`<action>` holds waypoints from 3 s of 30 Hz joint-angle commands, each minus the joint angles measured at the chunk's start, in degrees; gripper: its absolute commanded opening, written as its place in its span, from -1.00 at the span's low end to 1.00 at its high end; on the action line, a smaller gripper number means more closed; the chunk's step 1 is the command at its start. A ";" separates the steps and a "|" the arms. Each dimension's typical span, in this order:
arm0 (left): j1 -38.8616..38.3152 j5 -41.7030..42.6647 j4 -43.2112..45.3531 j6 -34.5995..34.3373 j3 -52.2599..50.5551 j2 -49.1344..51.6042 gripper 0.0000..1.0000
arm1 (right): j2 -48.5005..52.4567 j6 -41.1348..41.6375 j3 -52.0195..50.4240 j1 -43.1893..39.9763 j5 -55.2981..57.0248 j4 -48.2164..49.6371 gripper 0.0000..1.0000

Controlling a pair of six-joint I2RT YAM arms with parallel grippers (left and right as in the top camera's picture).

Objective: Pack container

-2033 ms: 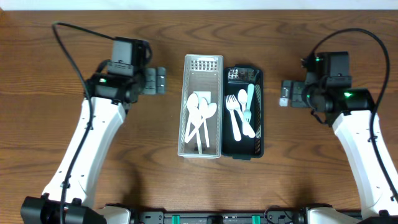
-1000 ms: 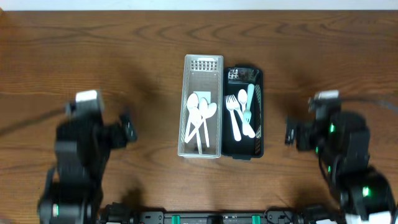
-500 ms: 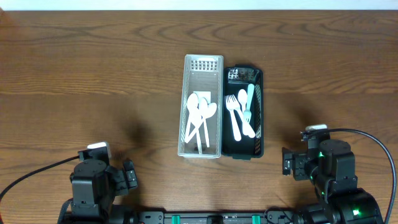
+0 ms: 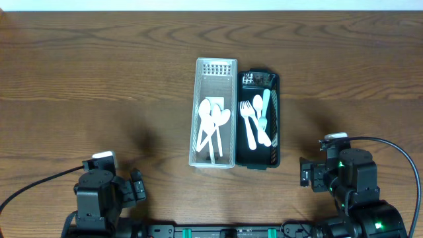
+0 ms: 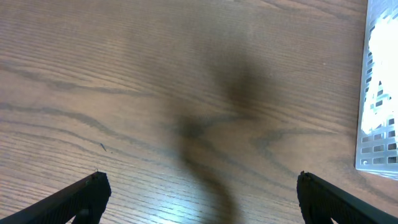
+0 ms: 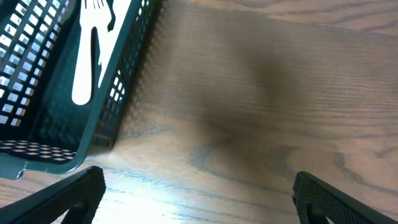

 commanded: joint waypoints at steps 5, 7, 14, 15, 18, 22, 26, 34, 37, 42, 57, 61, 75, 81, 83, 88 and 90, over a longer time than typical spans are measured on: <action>-0.02 -0.68 -0.13 -0.50 -0.04 -0.28 0.96 | -0.52 0.17 -0.11 0.52 -0.20 -0.28 0.98; -0.02 -0.68 -0.13 -0.50 -0.04 -0.28 0.96 | -1.68 0.17 -0.11 0.44 -0.20 -0.28 0.99; 0.00 -0.68 -0.13 -0.50 -0.04 -0.28 0.96 | -12.57 0.20 -0.15 -1.53 -1.03 -1.77 0.99; -0.02 -0.68 -0.13 -0.50 -0.04 -0.28 0.96 | -14.49 0.20 -0.26 -2.05 -1.16 -1.97 0.99; -0.02 -0.68 -0.11 -0.50 -0.04 -0.28 0.96 | -20.65 0.17 -1.46 -3.96 -1.33 -1.53 0.99; 0.00 -0.68 -0.13 -0.50 -0.04 -0.28 0.96 | -27.80 0.17 -6.12 -5.60 -1.68 2.49 0.99; -0.02 -0.68 -0.11 -0.50 -0.04 -0.28 0.96 | -30.14 -0.02 -13.46 -6.14 -3.87 14.43 0.98; -0.02 -0.68 -0.11 -0.50 -0.04 -0.28 0.96 | -30.32 -5.66 -26.80 -6.16 -4.50 45.75 0.98; -0.02 -0.68 -0.13 -0.50 -0.04 -0.28 0.96 | -30.32 -6.25 -31.50 -6.29 -4.50 51.30 0.99; 0.00 -0.68 -0.11 -0.50 -0.04 -0.28 0.96 | -30.23 -4.09 -34.16 -6.29 -3.87 49.51 0.99; -0.02 -0.68 -0.11 -0.50 -0.04 -0.28 0.96 | -30.14 -4.09 -34.18 -6.27 -3.89 49.11 0.99; -0.02 -0.68 -0.11 -0.50 -0.04 -0.28 0.96 | -30.14 -4.09 -34.18 -6.27 -3.89 49.11 0.99; 0.11 -0.68 -0.11 -0.50 -0.04 -1.16 0.96 | -30.14 -4.09 -34.18 -6.27 -3.89 49.11 0.98; 0.22 0.76 0.04 -0.50 -0.63 -8.72 0.96 | -30.14 -4.09 -34.18 -6.27 -3.89 49.11 0.99; 0.22 0.83 0.66 -0.50 -2.01 -11.78 0.96 | -30.14 -4.09 -34.18 -6.27 -3.89 49.11 0.99; 0.22 0.83 9.40 -0.46 -10.38 -17.16 0.96 | -30.14 -4.09 -34.18 -6.27 -3.89 49.11 0.98; 0.22 0.83 15.47 -0.39 -13.86 -17.99 0.96 | -30.14 -4.09 -34.18 -6.27 -3.89 49.11 0.98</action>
